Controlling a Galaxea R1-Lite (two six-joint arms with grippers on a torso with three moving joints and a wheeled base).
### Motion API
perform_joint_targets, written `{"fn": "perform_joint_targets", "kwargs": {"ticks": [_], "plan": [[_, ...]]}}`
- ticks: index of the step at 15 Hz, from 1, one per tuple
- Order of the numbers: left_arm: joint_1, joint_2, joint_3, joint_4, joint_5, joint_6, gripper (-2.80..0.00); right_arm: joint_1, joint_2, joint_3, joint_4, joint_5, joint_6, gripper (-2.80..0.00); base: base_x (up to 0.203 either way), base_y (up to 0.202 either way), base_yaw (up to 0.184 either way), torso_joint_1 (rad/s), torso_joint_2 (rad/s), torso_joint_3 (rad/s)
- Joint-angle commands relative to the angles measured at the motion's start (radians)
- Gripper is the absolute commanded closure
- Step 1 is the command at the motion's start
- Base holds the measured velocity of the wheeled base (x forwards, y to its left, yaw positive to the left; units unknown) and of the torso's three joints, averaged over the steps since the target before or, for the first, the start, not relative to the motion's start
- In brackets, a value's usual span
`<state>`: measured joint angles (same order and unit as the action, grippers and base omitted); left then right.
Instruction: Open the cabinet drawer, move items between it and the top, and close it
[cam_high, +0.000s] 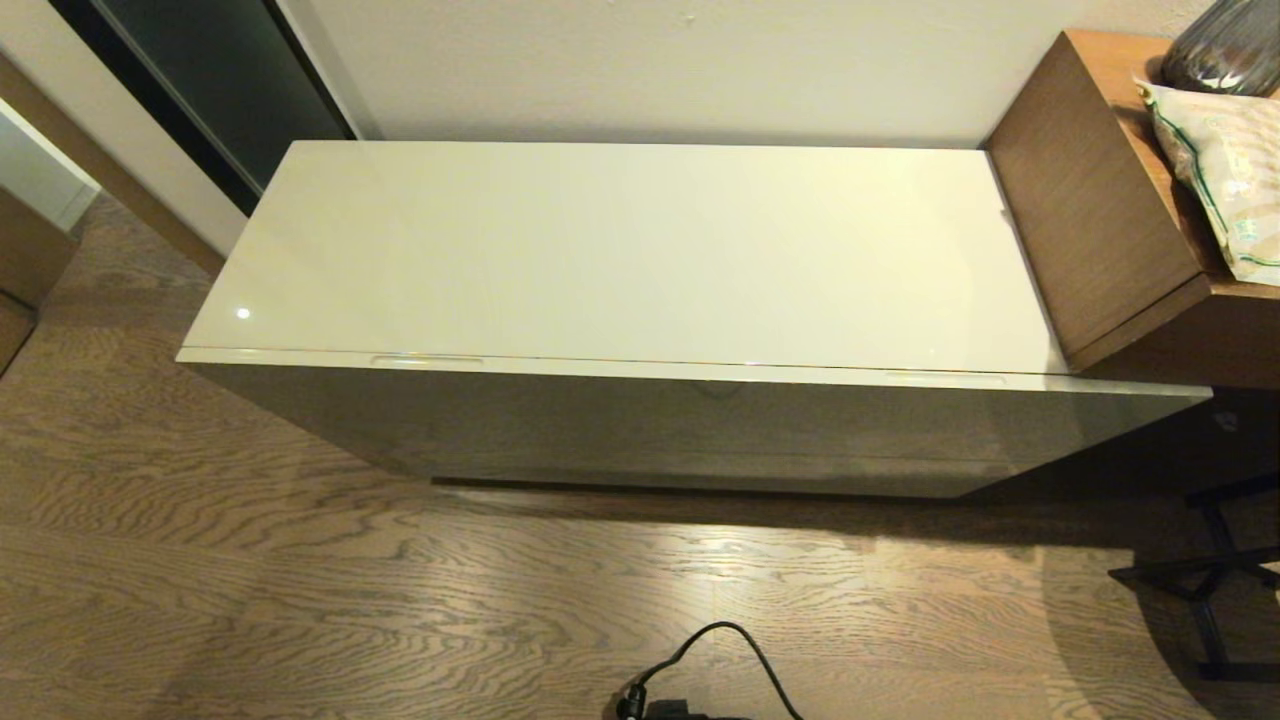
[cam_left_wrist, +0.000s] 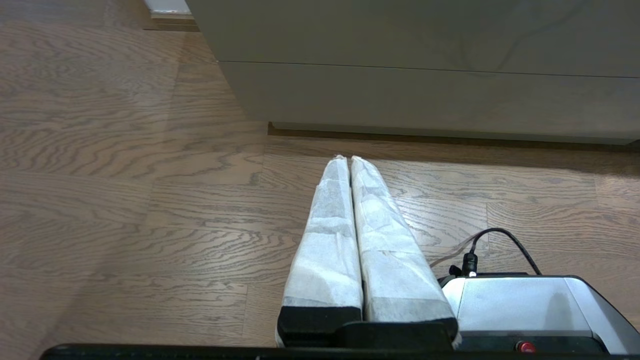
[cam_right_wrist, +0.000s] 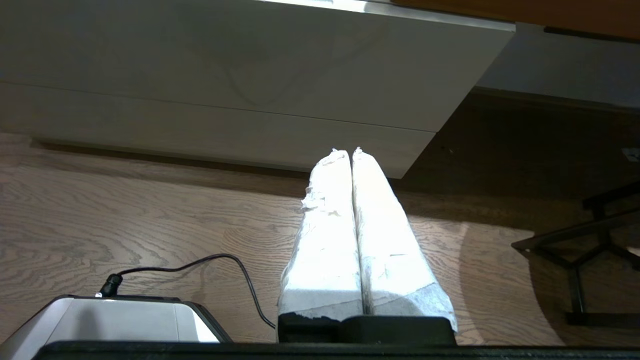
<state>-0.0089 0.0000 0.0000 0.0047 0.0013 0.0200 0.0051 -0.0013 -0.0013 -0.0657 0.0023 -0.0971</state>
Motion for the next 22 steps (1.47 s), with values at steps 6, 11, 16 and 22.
{"fn": "perform_joint_targets", "kwargs": {"ticks": [6, 11, 16, 22], "plan": [[0.0, 0.0, 0.0, 0.0, 0.0, 0.0, 0.0, 0.001, 0.0, 0.0, 0.0, 0.001, -0.007, 0.0, 0.0, 0.0, 0.0, 0.0, 0.0, 0.0], [0.0, 0.0, 0.0, 0.0, 0.0, 0.0, 0.0, 0.001, 0.0, 0.0, 0.0, 0.001, -0.007, 0.0, 0.0, 0.0, 0.0, 0.0, 0.0, 0.0], [0.0, 0.0, 0.0, 0.0, 0.0, 0.0, 0.0, 0.001, 0.0, 0.0, 0.0, 0.001, -0.009, 0.0, 0.0, 0.0, 0.0, 0.0, 0.0, 0.0], [0.0, 0.0, 0.0, 0.0, 0.0, 0.0, 0.0, 0.0, 0.0, 0.0, 0.0, 0.001, -0.009, 0.0, 0.0, 0.0, 0.0, 0.0, 0.0, 0.0]]}}
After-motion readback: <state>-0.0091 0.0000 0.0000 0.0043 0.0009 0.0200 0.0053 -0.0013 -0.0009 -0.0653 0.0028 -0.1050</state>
